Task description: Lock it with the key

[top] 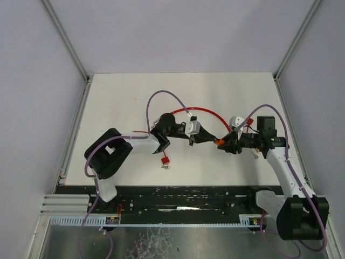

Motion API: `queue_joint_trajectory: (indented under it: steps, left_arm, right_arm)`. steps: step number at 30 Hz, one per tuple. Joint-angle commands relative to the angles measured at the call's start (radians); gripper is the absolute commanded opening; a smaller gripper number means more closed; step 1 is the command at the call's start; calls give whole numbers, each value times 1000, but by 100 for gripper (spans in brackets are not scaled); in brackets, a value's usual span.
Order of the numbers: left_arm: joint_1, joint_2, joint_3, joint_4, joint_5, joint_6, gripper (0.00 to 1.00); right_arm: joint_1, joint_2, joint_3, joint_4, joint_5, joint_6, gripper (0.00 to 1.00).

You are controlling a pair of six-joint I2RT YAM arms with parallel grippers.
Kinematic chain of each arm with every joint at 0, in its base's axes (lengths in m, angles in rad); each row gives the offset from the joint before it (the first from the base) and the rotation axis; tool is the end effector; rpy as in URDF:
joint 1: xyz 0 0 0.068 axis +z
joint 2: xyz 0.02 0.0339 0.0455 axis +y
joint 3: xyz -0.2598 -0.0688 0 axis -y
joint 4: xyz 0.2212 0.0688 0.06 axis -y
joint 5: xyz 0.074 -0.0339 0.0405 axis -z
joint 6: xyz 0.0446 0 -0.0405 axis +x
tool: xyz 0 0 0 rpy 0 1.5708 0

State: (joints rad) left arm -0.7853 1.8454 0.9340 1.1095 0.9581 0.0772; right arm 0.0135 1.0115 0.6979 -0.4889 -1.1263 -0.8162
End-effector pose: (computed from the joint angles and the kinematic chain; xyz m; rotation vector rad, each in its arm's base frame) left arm 0.2366 -0.2882 0.2451 1.3273 0.8592 -1.2157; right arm 0.1753 0.0426 0.2555 -1.2149 1.5502 0.8077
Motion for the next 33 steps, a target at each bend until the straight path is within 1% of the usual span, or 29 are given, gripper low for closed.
queue_joint_trajectory:
  steps: [1,3,6,10,13,16,19,20,22,25,27,29,33]
  left_arm:
    - [-67,10,-16,-388,32,239,0]
    - [-63,19,-12,-421,21,280,0]
    - [-50,43,-11,-374,42,260,0]
    - [-29,47,-21,-311,76,187,0]
    - [-22,44,-31,-266,102,149,0]
    - [-17,40,-60,-163,119,89,0]
    - [-14,35,-103,28,109,-22,2]
    - [-11,33,-118,84,97,-59,5]
    - [1,14,-157,168,67,-104,17]
    - [17,-36,-217,238,18,-104,31]
    - [23,-81,-257,240,-17,-77,41]
    - [26,-116,-292,232,-59,-28,48]
    - [30,-186,-364,199,-176,102,57]
  right_arm:
    - [14,56,12,299,-162,151,0]
    - [14,87,9,322,-146,169,0]
    - [14,101,33,297,-130,163,0]
    - [9,93,95,107,-129,31,0]
    - [5,98,148,-10,-137,-8,0]
    - [2,118,195,-114,-150,-78,0]
    - [2,125,189,-121,-162,-81,0]
    - [2,127,193,-127,-166,-83,0]
    - [2,129,198,-142,-176,-93,0]
    - [2,139,212,-191,-194,-138,0]
    - [2,153,227,-243,-200,-175,0]
    - [3,169,241,-280,-205,-217,0]
    - [3,189,252,-293,-215,-216,0]
